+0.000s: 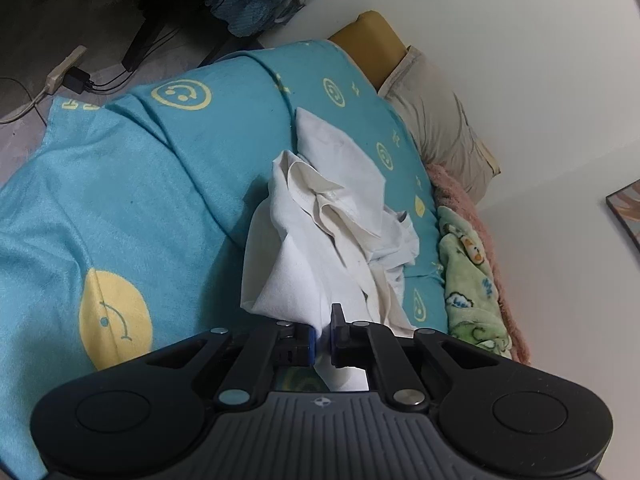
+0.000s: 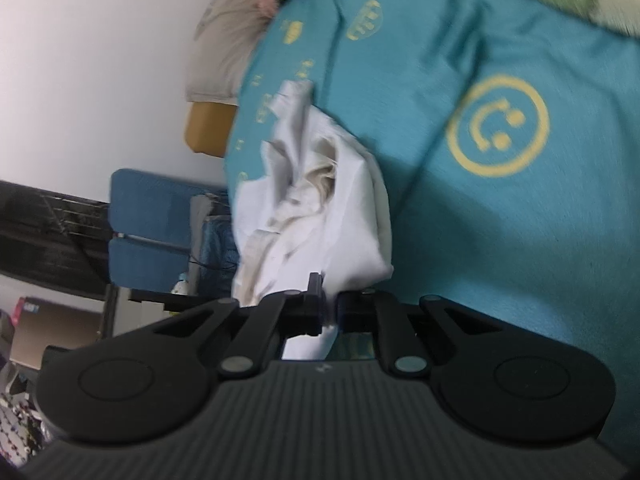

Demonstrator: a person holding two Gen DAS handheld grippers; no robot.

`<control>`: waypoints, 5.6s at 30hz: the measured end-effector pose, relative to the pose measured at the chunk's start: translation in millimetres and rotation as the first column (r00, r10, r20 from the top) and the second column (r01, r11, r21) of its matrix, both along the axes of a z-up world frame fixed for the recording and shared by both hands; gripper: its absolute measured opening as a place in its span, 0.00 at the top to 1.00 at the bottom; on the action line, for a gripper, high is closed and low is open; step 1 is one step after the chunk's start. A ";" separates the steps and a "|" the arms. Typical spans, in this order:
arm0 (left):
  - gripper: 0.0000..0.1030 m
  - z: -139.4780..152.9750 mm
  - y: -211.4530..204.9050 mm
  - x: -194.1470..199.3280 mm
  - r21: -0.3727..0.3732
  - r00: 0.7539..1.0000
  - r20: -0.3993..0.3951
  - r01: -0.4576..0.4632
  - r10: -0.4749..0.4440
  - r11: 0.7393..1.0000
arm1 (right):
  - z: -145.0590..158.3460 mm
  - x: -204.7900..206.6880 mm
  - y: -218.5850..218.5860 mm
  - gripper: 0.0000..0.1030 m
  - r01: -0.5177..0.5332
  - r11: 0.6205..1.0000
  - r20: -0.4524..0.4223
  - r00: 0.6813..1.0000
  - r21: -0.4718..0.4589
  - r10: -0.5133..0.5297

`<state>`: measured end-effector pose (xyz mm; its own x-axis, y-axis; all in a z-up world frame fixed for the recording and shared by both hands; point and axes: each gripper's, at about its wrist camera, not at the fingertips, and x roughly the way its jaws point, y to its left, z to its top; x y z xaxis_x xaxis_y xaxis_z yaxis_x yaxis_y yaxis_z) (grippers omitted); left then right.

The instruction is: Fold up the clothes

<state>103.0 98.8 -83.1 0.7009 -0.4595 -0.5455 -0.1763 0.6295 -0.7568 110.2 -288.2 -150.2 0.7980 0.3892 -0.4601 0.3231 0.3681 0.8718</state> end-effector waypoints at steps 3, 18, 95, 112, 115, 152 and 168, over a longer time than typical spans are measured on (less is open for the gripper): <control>0.94 30.4 -6.2 -6.0 0.032 0.999 0.052 0.004 -0.006 0.999 | 27.2 -3.3 -3.9 0.91 -0.019 0.999 0.034 0.999 -0.037 0.020; 0.94 104.3 -7.2 -127.1 0.041 0.994 0.068 0.077 -0.080 0.996 | 108.3 -109.5 -23.9 0.91 -0.082 0.987 0.102 0.990 -0.137 0.097; 0.25 -23.7 -104.4 68.2 0.688 0.940 -0.074 0.290 -0.333 0.666 | 10.6 105.3 38.8 0.61 -0.376 0.644 -0.133 0.910 -0.667 0.393; 0.25 0.9 -79.1 -9.5 0.593 0.965 -0.087 0.251 -0.249 0.765 | 27.0 29.8 38.5 0.63 -0.392 0.650 -0.191 0.913 -0.651 0.360; 0.28 13.7 -73.3 -30.9 0.540 0.971 -0.055 0.226 -0.234 0.811 | 19.4 32.6 39.7 0.63 -0.422 0.648 -0.227 0.903 -0.634 0.366; 0.16 -66.8 -34.6 -5.1 -0.015 0.971 -0.239 0.017 -0.020 1.000 | 15.5 28.2 41.0 0.63 -0.419 0.644 -0.236 0.905 -0.640 0.355; 0.40 -58.9 -46.4 7.2 0.046 0.970 -0.235 0.071 -0.058 0.996 | 19.0 25.1 34.9 0.61 -0.392 0.683 -0.210 0.918 -0.616 0.337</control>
<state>110.2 52.4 -142.0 0.5211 -0.4653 -0.7155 -0.3016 0.6838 -0.6644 135.4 -253.4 -131.2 0.6095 0.2369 -0.7566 0.0960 0.9252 0.3671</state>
